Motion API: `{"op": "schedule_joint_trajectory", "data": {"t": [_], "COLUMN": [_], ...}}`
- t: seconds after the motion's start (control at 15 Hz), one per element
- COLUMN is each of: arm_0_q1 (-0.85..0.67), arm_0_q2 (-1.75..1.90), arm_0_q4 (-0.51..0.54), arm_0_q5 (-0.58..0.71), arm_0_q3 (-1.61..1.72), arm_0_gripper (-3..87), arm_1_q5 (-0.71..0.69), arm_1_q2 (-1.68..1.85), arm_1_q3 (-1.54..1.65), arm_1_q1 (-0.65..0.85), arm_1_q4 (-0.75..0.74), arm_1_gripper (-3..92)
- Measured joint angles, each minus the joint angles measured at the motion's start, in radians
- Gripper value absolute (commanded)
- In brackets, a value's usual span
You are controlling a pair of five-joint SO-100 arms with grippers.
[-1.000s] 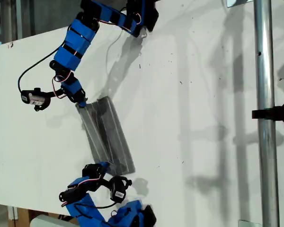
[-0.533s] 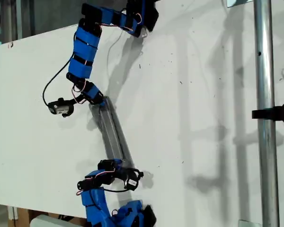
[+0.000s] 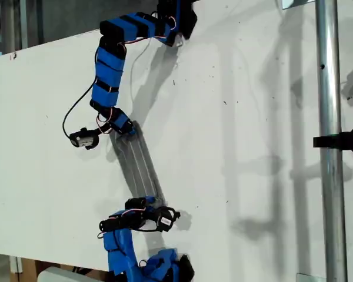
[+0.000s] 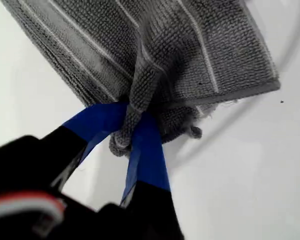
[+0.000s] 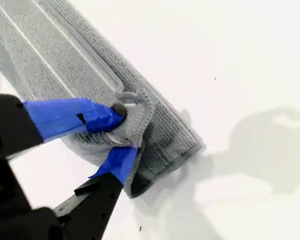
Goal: Grasp corners of a towel and fold twice.
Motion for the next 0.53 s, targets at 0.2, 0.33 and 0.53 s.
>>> {"op": "schedule_joint_trajectory", "data": {"t": [0.2,0.33,0.53], "arm_0_q1": [0.000,0.000,0.000], "arm_0_q2": [0.000,0.000,0.035], "arm_0_q4": [0.023,0.055,0.097], "arm_0_q5": [-0.029,-0.060,-0.144], "arm_0_q3": [0.037,0.075,0.144], "arm_0_gripper": [24.2,25.6,26.5], "arm_1_q5": [-0.003,0.009,0.043], "arm_1_q2": [0.000,0.000,0.025], "arm_1_q3": [0.000,0.000,0.006], "arm_1_q1": [0.021,0.040,0.080], "arm_1_q4": [0.023,0.061,0.167], "arm_1_gripper": [15.7,21.6,24.2]}}
